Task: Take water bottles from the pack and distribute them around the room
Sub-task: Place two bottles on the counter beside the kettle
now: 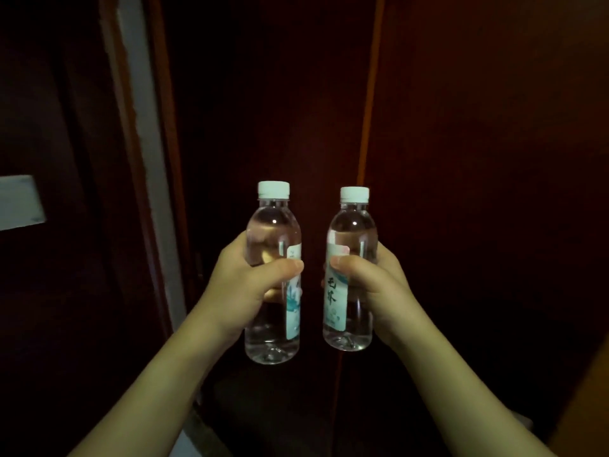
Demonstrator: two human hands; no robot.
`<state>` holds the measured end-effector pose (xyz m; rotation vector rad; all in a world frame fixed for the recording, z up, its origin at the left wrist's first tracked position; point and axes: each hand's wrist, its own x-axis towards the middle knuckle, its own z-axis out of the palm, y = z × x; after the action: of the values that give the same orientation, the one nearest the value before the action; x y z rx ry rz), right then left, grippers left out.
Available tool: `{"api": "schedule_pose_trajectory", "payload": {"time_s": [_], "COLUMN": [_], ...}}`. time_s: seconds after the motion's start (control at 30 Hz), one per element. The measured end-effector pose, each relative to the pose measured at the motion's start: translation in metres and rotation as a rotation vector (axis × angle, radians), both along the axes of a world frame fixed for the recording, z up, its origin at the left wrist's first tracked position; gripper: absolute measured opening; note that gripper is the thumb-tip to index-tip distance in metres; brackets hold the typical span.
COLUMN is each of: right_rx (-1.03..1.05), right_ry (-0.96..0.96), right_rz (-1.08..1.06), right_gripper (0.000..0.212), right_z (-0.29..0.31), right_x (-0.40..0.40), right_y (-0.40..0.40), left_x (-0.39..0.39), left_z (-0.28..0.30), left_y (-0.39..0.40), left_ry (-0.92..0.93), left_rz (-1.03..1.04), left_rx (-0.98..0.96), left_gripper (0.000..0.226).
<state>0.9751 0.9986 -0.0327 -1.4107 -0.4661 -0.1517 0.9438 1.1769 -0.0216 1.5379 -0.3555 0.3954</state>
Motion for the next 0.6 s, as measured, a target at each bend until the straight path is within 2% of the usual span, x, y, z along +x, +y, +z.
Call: {"api": "schedule_pose_trajectory", "payload": {"time_s": [0.1, 0.2, 0.27, 0.37, 0.53, 0.6], "right_rx": [-0.015, -0.028, -0.025, 0.002, 0.025, 0.019], "right_ry": [0.028, 0.03, 0.039, 0.026, 0.011, -0.008], "right_rz": [-0.145, -0.292, -0.413, -0.598, -0.903, -1.015], "right_gripper": [0.031, 0.023, 0.023, 0.024, 0.041, 0.035], "right_z": [-0.007, -0.009, -0.008, -0.006, -0.001, 0.002], "right_x": [-0.02, -0.053, -0.082, -0.137, -0.259, -0.317], "right_y": [-0.027, -0.074, -0.113, -0.174, -0.273, -0.308], "left_x": [0.008, 0.007, -0.003, -0.032, -0.104, -0.143], "left_z": [-0.005, -0.007, -0.006, -0.003, 0.0, 0.003], "left_y": [-0.025, -0.07, -0.11, -0.177, -0.292, -0.34], "left_ry": [-0.005, -0.002, 0.01, 0.017, -0.003, 0.006], "left_rz": [-0.122, -0.286, -0.411, -0.607, -0.908, -1.008], "left_rx": [-0.021, -0.022, -0.021, -0.02, 0.012, 0.011], "left_gripper": [0.039, 0.045, 0.041, 0.027, 0.029, 0.03]}}
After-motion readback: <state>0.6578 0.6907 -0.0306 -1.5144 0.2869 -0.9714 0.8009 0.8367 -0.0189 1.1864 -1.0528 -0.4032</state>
